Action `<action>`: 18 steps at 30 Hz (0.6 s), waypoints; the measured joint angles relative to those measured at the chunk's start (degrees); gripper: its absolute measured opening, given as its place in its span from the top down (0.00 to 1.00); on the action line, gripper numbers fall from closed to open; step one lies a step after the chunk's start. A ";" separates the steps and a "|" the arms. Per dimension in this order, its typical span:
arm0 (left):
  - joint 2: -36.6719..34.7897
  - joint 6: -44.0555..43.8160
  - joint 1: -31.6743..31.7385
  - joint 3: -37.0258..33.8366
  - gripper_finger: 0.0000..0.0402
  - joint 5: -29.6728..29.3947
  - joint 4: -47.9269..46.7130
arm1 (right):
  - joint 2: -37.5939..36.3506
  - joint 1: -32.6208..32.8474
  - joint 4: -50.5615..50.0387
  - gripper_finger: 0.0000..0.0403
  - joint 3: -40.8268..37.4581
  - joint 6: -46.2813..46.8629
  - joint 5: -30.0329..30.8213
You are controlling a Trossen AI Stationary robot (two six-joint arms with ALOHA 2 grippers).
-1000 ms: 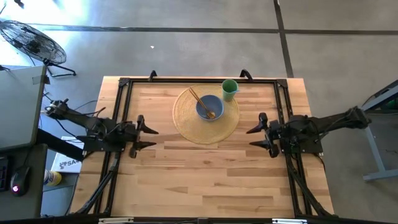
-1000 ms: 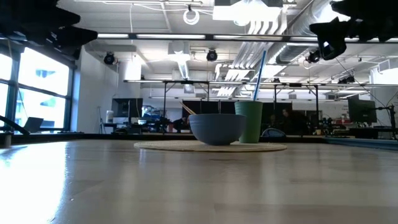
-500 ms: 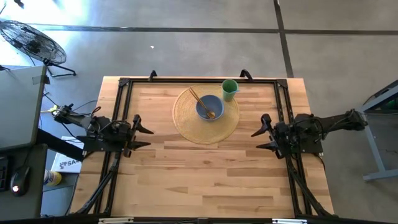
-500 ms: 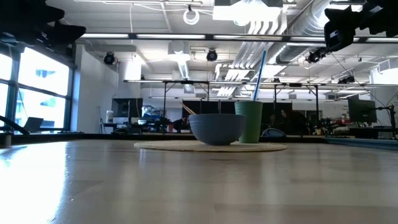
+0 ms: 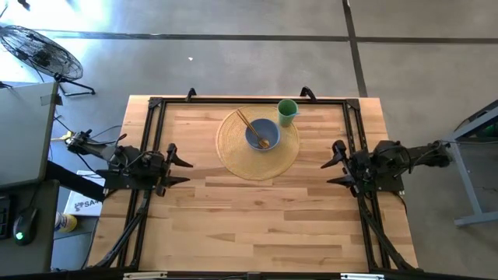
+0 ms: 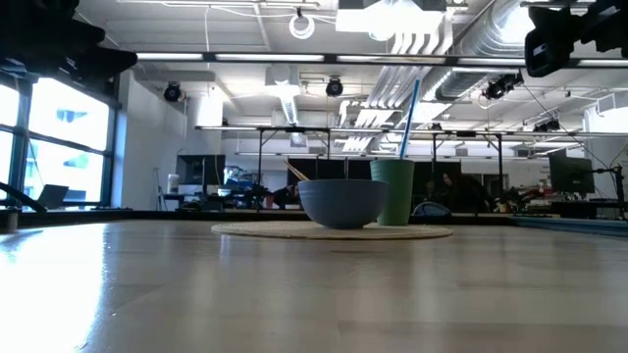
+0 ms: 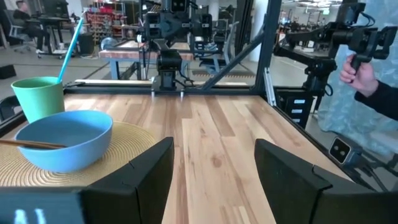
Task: Pick & Place Utensil
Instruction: Return to Home Position
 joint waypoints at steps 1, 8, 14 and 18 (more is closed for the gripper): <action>0.00 -0.07 0.00 0.00 0.45 0.00 -0.04 | -0.32 0.04 -0.53 0.44 0.00 0.03 0.01; 0.00 -0.10 0.00 0.00 0.45 0.00 -0.20 | -2.70 0.04 -1.80 0.44 0.00 -0.09 0.03; 0.00 -0.10 0.00 0.00 0.45 0.00 -0.33 | -4.61 0.04 -5.06 0.44 0.00 -0.32 3.25; 0.00 -0.10 0.00 0.00 0.45 0.00 -0.35 | -4.47 0.04 -5.51 0.44 -0.02 -1.11 4.87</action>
